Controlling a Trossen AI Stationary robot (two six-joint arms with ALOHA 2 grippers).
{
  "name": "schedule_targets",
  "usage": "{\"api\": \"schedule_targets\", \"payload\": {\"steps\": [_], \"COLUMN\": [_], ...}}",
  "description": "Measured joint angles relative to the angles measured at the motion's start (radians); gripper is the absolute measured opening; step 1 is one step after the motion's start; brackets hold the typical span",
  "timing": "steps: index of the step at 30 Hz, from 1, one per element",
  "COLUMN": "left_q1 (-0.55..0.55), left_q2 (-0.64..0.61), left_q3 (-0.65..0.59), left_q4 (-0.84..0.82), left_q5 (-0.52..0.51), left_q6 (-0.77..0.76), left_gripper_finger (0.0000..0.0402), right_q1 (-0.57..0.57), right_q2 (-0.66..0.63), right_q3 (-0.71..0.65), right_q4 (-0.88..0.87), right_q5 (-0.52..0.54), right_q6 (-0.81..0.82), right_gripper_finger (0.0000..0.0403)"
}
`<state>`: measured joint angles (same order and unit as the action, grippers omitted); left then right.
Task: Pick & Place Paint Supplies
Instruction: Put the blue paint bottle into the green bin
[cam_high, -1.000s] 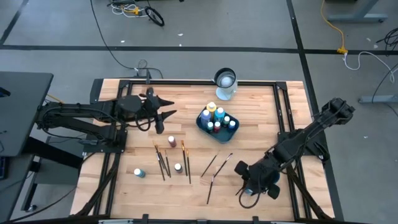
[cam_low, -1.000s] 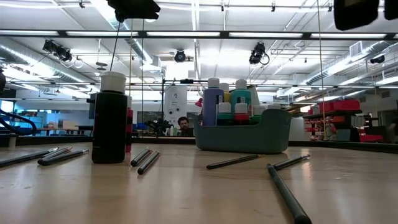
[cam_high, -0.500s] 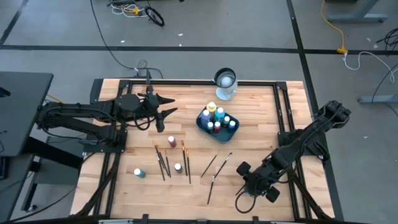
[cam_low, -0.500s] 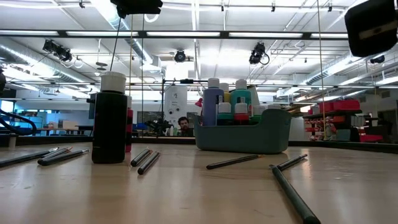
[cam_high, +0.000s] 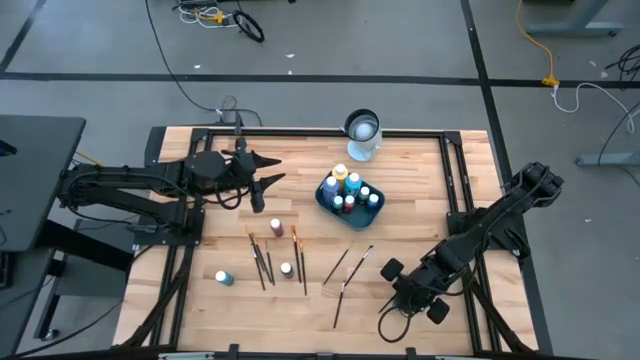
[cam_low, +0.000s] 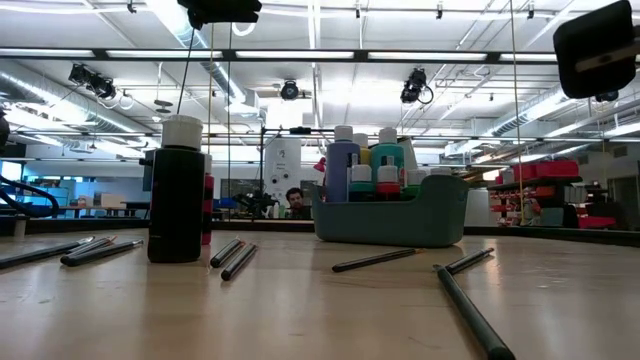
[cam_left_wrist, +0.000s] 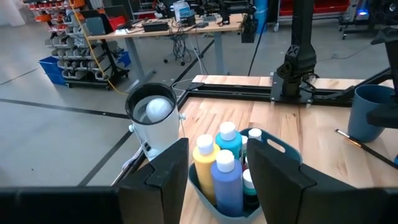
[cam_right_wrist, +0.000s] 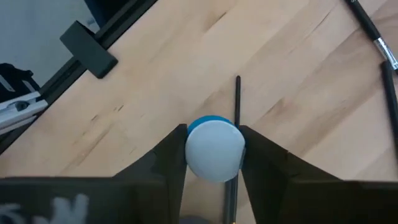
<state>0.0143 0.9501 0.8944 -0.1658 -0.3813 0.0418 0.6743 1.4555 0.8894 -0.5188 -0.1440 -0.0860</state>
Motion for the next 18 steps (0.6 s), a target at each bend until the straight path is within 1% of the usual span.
{"api": "schedule_targets", "payload": {"steps": [3, 7, 9, 11, 13, 18], "left_q1": [0.0, 0.0, 0.0, 0.0, 0.0, 0.0], "left_q2": [0.0, 0.0, 0.0, 0.0, 0.0, 0.0], "left_q3": [0.0, 0.0, 0.0, 0.0, 0.0, 0.0], "left_q4": [0.0, 0.0, 0.0, 0.0, 0.0, 0.0], "left_q5": [0.0, 0.0, 0.0, 0.0, 0.0, 0.0], "left_q6": [0.0, 0.0, 0.0, 0.0, 0.0, 0.023], "left_gripper_finger": [0.0171, 0.0171, 0.0171, 0.0171, 0.0171, 0.0171], "right_q1": [0.0, -0.001, -0.003, -0.006, -0.019, -0.077], "right_q2": [0.0, 0.0, -0.005, -0.01, -0.018, -0.018], "right_q3": [0.0, -0.001, 0.013, 0.049, 0.1, 0.182], "right_q4": [0.012, 0.076, 0.067, 0.037, -0.01, -0.064], "right_q5": [0.0, -0.001, 0.015, 0.095, 0.199, 0.453], "right_q6": [0.001, 0.077, 0.095, 0.114, 0.127, 0.097], "right_gripper_finger": [0.0115, 0.0116, 0.0122, 0.0126, 0.0123, 0.0115]}}
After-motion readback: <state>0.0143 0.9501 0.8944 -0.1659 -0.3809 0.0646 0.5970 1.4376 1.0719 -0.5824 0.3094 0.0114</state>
